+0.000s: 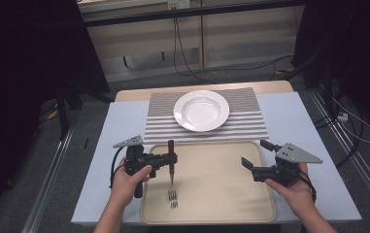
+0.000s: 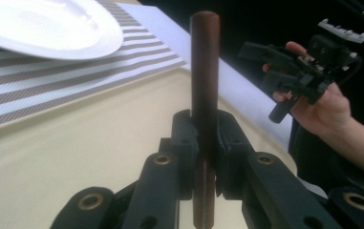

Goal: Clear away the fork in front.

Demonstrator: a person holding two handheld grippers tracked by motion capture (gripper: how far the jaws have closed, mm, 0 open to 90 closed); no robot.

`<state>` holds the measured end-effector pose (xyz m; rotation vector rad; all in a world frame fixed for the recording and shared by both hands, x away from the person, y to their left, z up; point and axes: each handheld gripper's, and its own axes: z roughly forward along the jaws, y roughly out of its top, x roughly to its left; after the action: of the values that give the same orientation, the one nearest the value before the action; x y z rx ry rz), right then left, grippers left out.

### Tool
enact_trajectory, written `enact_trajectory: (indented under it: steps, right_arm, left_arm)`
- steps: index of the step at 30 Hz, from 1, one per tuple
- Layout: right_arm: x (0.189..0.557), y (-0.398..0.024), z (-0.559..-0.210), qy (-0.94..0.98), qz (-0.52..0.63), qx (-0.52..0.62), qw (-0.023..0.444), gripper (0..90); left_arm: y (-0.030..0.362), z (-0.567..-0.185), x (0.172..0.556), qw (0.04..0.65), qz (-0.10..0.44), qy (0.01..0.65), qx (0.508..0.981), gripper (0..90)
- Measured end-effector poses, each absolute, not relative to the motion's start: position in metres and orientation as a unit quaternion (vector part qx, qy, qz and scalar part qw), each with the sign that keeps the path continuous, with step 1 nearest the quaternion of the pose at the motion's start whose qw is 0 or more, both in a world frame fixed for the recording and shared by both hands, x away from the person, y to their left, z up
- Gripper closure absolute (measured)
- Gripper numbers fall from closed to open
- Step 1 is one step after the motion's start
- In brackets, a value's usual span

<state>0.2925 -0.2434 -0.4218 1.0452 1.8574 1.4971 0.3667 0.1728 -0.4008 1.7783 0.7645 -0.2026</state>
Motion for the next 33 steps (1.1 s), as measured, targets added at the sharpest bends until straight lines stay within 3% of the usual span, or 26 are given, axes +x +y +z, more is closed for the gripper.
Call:
enact_trajectory:
  steps: [11,33]
  right_arm:
    - [0.29,-0.249,-0.421,0.683,0.552,0.395,0.27,9.1]
    - [0.289,-0.249,-0.421,0.681,0.557,0.395,0.266,9.1]
  left_arm:
    - [0.189,-0.413,0.361,0.535,-0.026,0.313,0.784,73.1]
    - [0.189,-0.433,0.363,0.478,0.025,0.31,0.821,59.6]
